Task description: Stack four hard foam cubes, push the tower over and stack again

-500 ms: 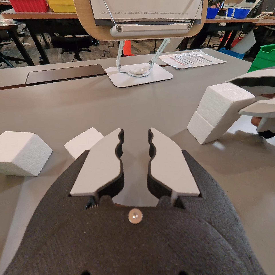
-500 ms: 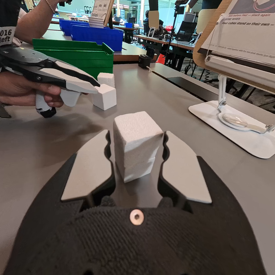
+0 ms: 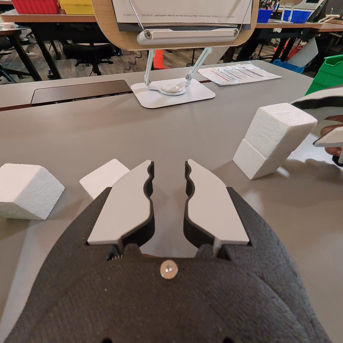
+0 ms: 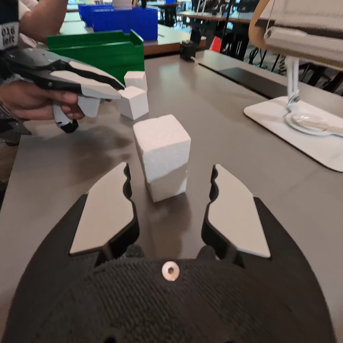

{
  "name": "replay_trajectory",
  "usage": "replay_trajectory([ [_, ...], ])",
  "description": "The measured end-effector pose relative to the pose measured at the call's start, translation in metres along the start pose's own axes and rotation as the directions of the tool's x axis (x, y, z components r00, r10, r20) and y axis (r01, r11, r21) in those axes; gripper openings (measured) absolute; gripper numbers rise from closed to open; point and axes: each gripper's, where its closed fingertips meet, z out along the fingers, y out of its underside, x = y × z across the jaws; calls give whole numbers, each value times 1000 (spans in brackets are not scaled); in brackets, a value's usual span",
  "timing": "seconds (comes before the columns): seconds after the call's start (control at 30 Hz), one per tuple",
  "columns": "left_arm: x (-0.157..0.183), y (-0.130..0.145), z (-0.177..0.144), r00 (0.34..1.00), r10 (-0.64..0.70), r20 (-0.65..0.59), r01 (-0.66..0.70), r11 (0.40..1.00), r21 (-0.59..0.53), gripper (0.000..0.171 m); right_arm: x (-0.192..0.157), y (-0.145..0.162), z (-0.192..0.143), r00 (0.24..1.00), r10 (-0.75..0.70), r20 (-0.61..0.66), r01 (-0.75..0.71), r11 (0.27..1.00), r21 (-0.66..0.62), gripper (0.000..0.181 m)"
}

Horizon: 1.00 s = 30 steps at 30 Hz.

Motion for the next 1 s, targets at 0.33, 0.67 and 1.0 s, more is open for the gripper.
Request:
replay_trajectory([
  [0.33,1,1,0,1000,2,-1,-2,1000,-3,32,1,18,8,999,-35,-13,33,992,-125,74],
  [0.67,-1,0,0,1000,2,3,-2,1000,-2,32,3,22,9,998,-49,-26,45,987,-155,62],
  [1.0,-1,1,0,1000,3,3,-3,1000,-3,32,2,22,9,999,-50,-18,46,987,-153,57],
])
